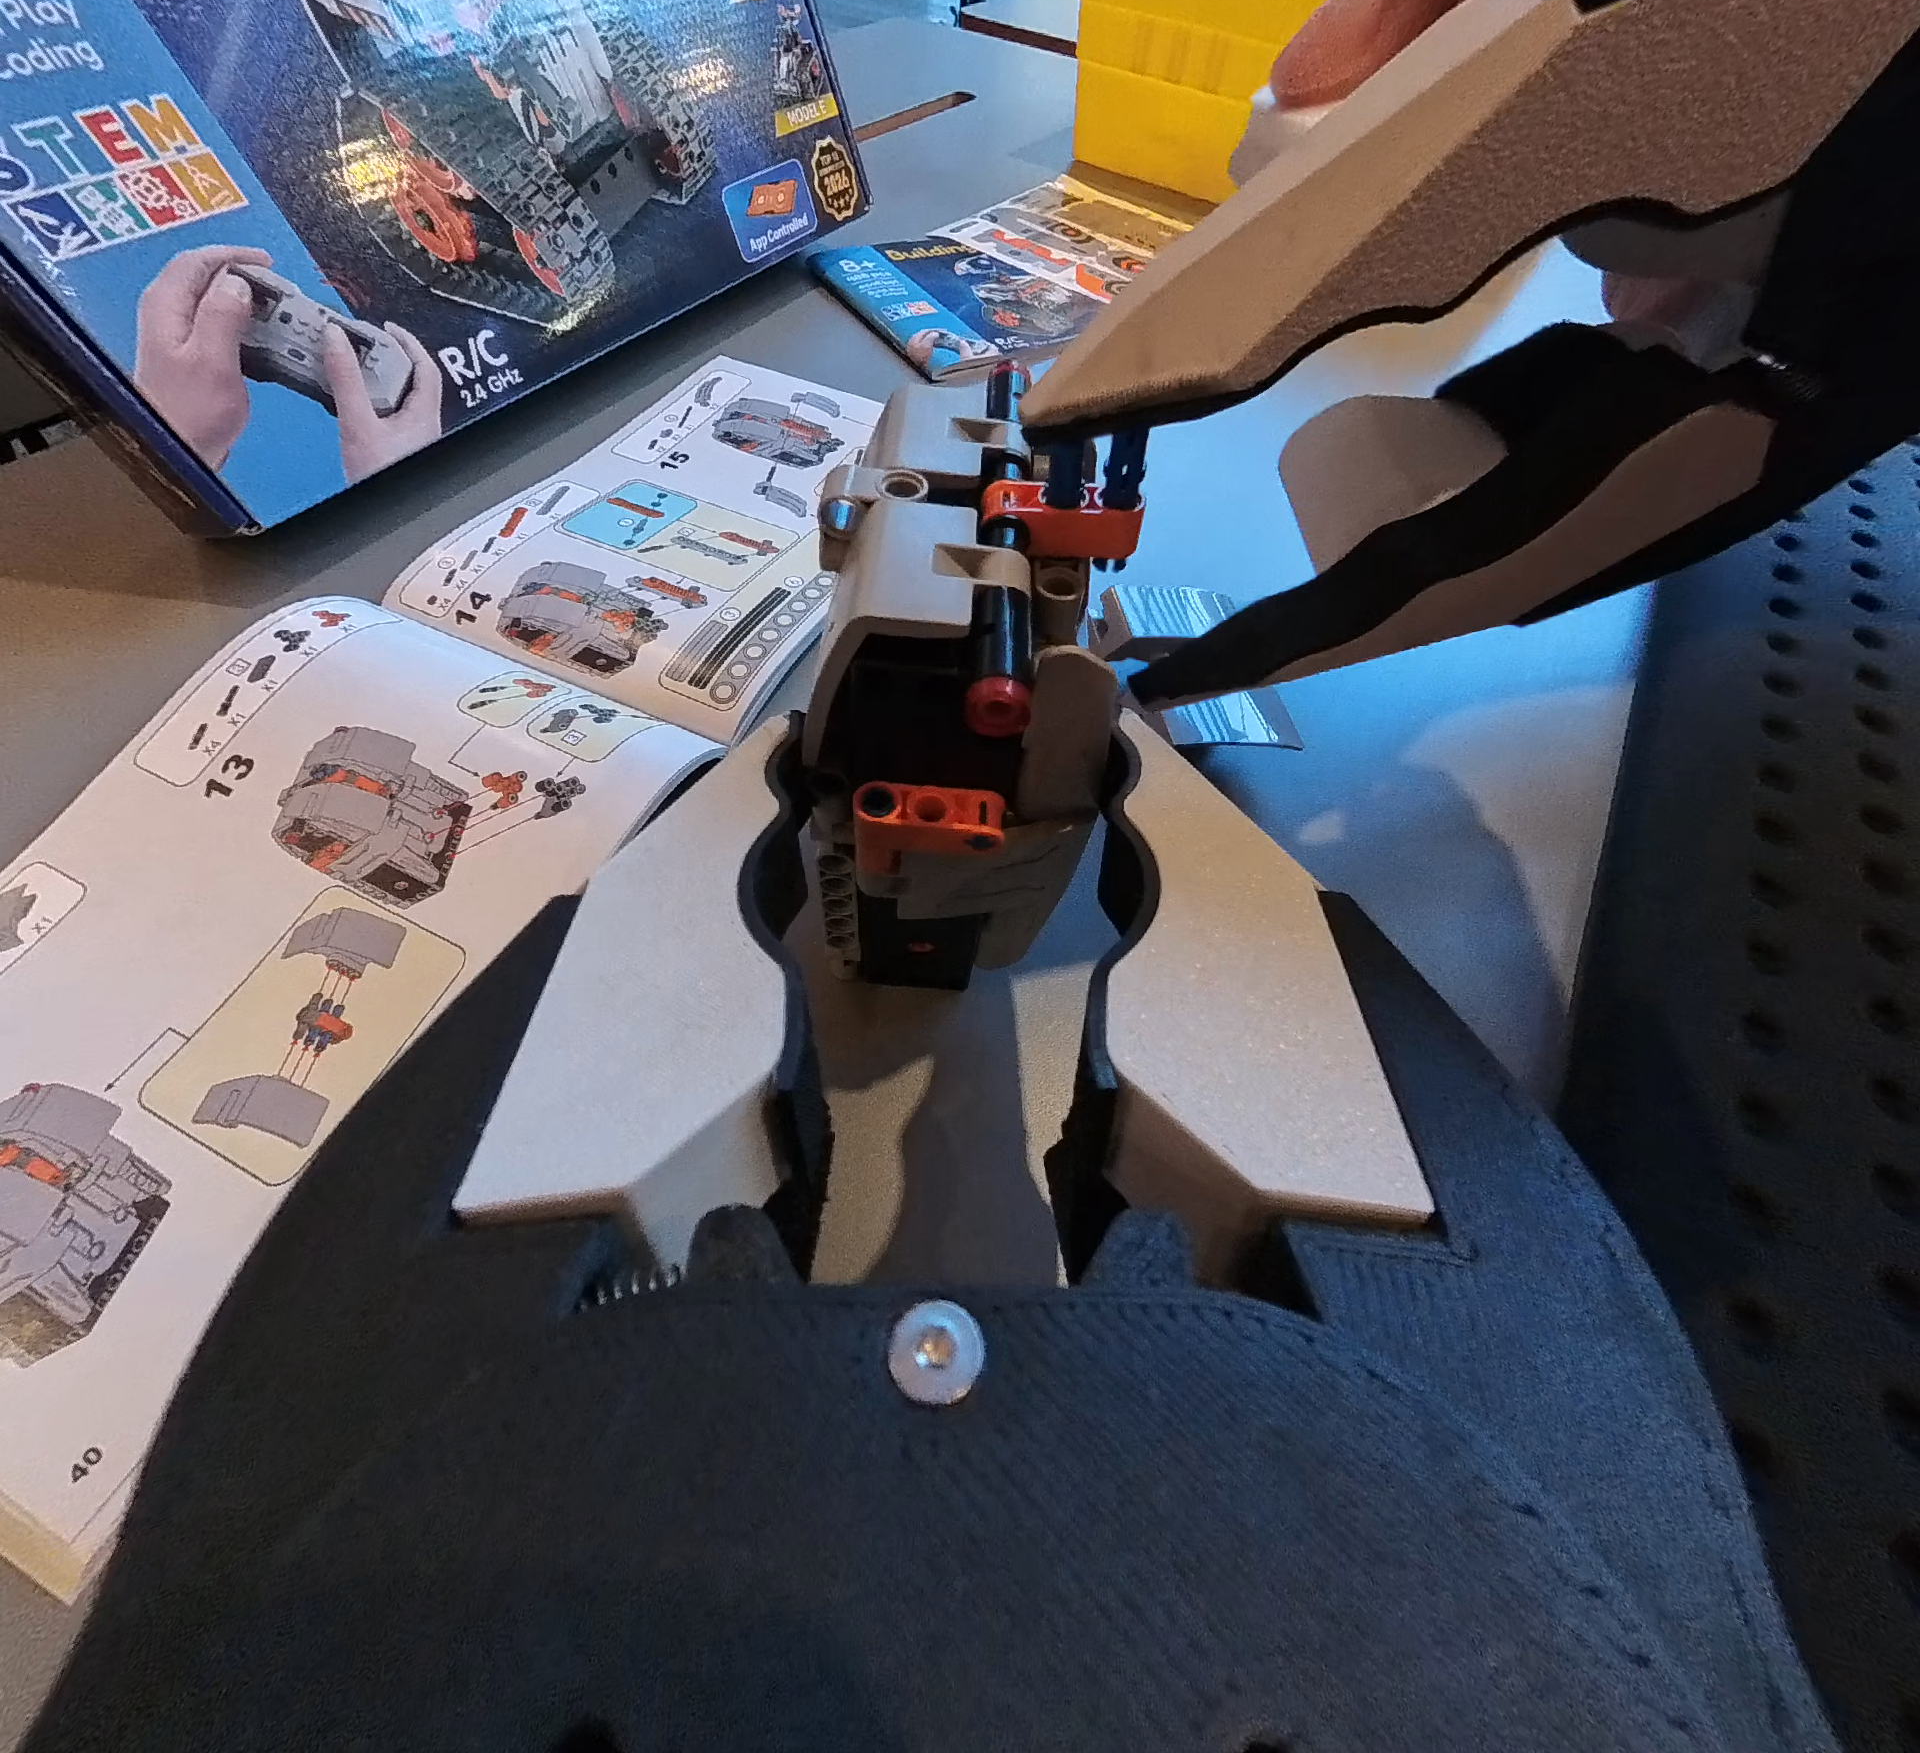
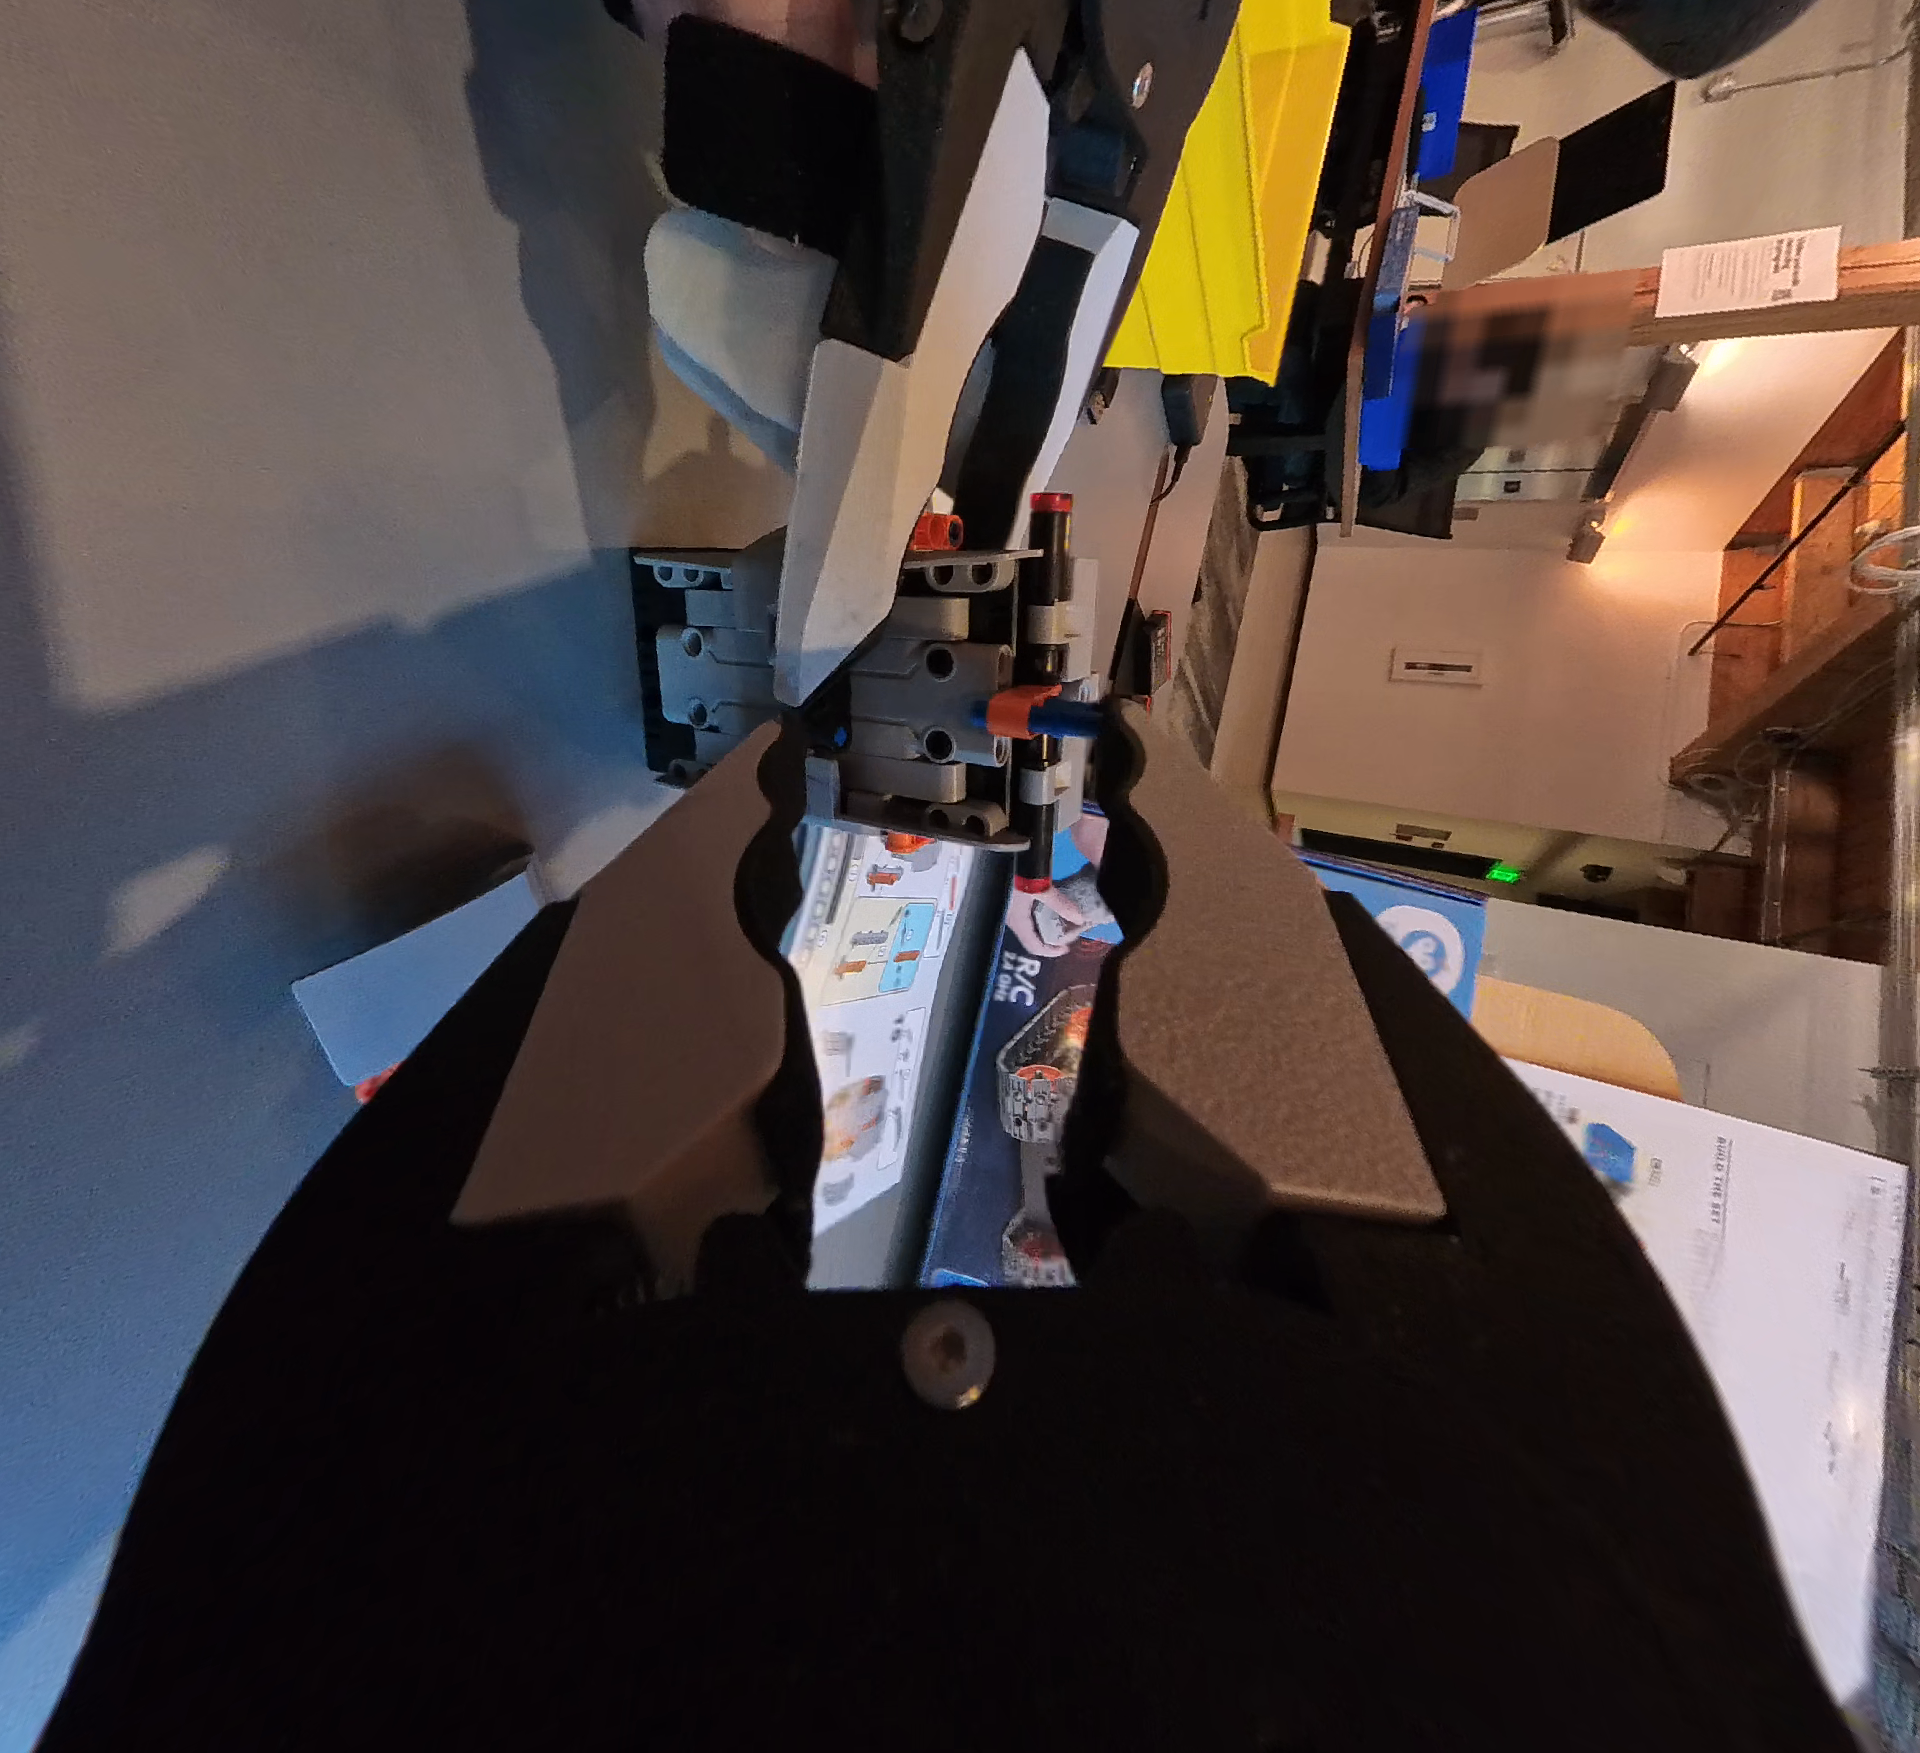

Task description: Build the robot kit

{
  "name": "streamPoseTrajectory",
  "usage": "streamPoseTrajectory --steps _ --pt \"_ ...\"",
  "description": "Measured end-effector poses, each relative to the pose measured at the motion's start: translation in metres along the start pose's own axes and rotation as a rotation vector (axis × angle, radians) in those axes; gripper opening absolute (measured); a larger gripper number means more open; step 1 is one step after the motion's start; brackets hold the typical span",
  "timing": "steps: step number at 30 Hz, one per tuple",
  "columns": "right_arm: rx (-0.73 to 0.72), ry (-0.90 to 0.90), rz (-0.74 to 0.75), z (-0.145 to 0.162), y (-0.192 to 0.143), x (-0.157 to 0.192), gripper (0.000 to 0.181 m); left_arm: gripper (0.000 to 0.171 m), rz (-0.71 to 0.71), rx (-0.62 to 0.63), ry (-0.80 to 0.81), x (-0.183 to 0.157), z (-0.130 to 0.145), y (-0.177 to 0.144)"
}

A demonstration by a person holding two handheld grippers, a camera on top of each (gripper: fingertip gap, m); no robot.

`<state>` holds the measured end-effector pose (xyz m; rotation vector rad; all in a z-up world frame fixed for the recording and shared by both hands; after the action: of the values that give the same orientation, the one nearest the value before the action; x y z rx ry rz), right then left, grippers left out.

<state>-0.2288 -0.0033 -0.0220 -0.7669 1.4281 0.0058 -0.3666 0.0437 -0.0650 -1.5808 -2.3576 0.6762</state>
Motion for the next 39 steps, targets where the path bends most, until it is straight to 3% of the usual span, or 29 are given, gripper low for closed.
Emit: streamPoseTrajectory --steps 23,26,29,33,35,39 --pt "-0.005 0.047 0.013 0.0 0.0 0.002 0.055 0.053 -0.011 0.001 -0.015 -0.001 0.0 0.0" --pt "-0.051 0.221 -0.097 0.0 -0.003 -0.005 0.057 0.053 -0.025 0.004 -0.024 -0.003 -0.001 0.0" --pt "-0.161 0.514 -0.192 0.006 -0.013 -0.023 0.054 0.053 -0.054 0.006 -0.057 -0.006 -0.001 0.0" --pt "-0.206 0.938 -0.344 0.025 -0.015 -0.043 0.028 0.054 -0.117 0.026 -0.091 -0.016 -0.002 0.002" --pt "-0.21 1.064 -0.417 0.032 -0.013 -0.043 0.025 0.055 -0.124 0.031 -0.107 -0.019 -0.002 0.002" --pt "-0.209 1.193 -0.364 0.041 -0.016 -0.039 0.019 0.055 -0.145 0.02 -0.172 -0.025 0.0 -0.001"
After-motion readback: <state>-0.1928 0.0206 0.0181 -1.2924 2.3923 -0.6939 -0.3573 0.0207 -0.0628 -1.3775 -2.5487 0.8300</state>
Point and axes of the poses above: each gripper's, where its closed fingertips meet, y out along the fingers, z out of its underside, x = y × z across the jaws, the point moved 10 cm from there along -y, back along the fingers, and after that the axes turned 9 degrees about x, right-handed, at the moved point
